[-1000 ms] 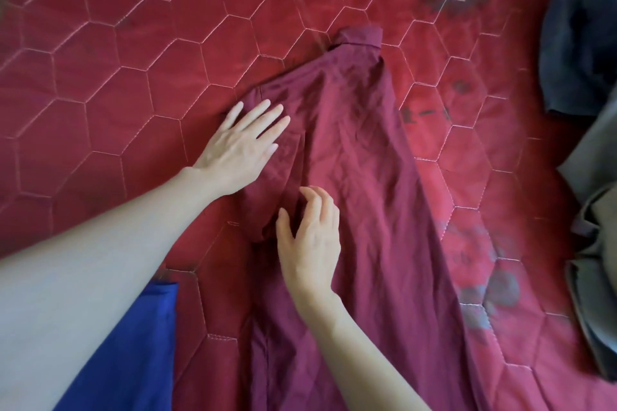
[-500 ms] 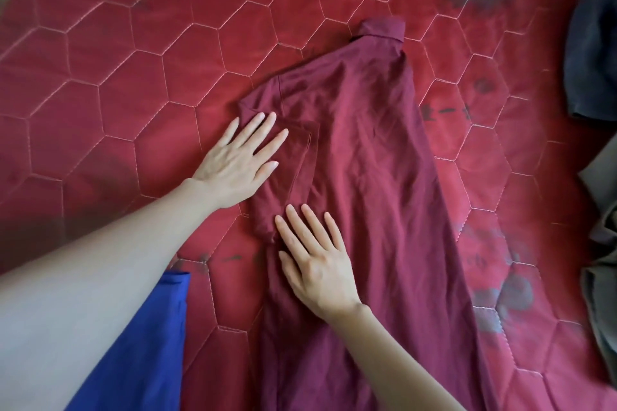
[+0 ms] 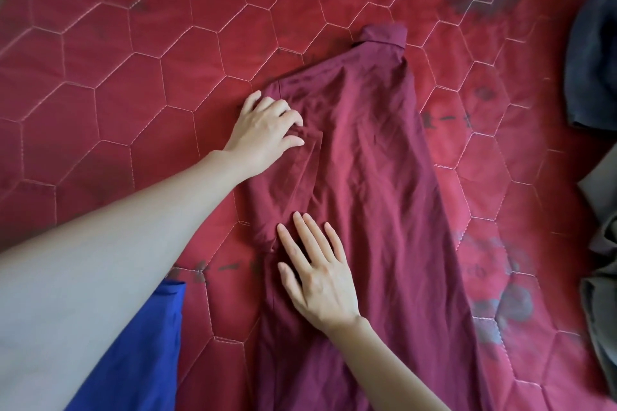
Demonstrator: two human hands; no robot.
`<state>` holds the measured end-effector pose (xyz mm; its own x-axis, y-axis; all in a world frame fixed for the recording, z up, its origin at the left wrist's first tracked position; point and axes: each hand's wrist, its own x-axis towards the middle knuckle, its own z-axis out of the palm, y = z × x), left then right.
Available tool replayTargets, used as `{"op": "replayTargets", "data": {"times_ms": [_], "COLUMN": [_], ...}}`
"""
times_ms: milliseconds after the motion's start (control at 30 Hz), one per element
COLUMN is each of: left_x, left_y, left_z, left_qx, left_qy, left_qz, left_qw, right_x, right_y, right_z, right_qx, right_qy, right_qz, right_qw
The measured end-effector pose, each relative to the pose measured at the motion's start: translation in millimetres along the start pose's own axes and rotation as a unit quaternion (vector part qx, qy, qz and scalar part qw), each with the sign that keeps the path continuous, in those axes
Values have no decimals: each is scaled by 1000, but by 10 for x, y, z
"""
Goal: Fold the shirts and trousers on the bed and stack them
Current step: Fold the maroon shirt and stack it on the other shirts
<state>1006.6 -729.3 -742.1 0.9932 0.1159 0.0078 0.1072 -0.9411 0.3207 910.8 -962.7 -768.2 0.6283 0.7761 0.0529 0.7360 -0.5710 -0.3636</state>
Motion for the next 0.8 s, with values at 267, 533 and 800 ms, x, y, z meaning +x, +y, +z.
{"op": "replayTargets", "data": {"times_ms": [267,533,800], "left_x": [215,36,-788], "left_y": [187,277,94], "left_z": [-31,56,136], "left_qx": [-133,-5,31], "left_qy": [86,91,44], "left_qz": [-35,5,104], "left_qw": [987,996,993], "right_x": [-7,3,136], "right_y": [-5,-24,-169], "right_z": [-10,-45,-73], "right_qx": [47,89,2], "right_qy": [65,118,93], "right_qz": [35,73,-38], "right_qw": [996,986,995]}}
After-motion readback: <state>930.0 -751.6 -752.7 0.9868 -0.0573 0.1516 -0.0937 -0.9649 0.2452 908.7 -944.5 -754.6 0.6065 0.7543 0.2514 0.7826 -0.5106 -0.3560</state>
